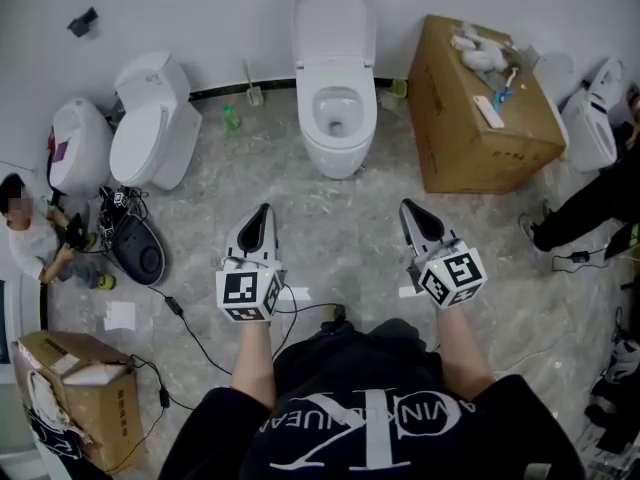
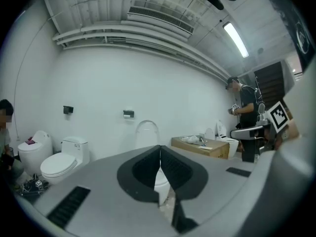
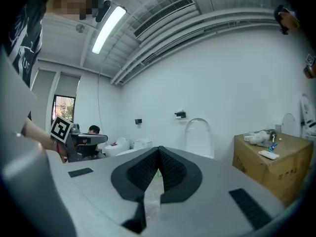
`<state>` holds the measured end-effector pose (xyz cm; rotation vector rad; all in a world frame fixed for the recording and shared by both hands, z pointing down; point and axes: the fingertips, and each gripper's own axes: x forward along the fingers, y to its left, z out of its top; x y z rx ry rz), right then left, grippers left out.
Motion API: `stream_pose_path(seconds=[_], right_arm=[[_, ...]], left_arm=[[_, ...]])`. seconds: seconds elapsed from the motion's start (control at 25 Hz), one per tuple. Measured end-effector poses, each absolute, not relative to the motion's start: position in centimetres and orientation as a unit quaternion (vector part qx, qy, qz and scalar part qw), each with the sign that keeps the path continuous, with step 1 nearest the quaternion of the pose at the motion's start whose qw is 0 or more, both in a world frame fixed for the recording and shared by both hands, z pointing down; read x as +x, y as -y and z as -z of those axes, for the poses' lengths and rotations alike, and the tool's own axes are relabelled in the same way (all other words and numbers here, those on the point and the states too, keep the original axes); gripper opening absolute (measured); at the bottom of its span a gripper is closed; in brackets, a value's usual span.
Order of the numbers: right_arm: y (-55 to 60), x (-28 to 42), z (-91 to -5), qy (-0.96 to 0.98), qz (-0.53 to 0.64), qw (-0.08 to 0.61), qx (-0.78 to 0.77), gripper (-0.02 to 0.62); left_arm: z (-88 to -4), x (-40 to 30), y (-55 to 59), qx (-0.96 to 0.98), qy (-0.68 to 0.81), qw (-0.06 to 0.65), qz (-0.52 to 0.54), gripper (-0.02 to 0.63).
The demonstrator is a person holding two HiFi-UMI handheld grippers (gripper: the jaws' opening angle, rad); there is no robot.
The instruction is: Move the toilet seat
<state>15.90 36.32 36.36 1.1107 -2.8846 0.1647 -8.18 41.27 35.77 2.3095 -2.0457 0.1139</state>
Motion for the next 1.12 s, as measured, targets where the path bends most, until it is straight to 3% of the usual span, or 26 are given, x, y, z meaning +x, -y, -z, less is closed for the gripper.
stream_pose_path(seconds=[0.36, 0.52, 0.64, 1.12], right_arm=[[-35.7, 15.4, -37.4, 0.928, -0.076, 0.034, 0.363, 0.017], [-34.4, 15.8, -38.0, 0.925, -0.092, 0.032, 0.367, 0.092], [-32.8, 15.8, -38.9, 0.924, -0.101, 0.033, 0.366, 0.098], [-20.1, 12.5, -42.0, 0.929, -0.132, 0.058, 0.34, 0.11]], left_arm=[[-36.8, -10.2, -40.5, 0.744, 0.665, 0.071, -0.004, 0.008], [-37.7, -9.3, -39.1, 0.757, 0.648, 0.088, -0.002, 0.093], [-38.7, -8.7, -37.6, 0.764, 0.639, 0.09, -0.018, 0.13], [-41.4, -10.8, -25.5, 0.755, 0.644, 0.118, -0.042, 0.152]])
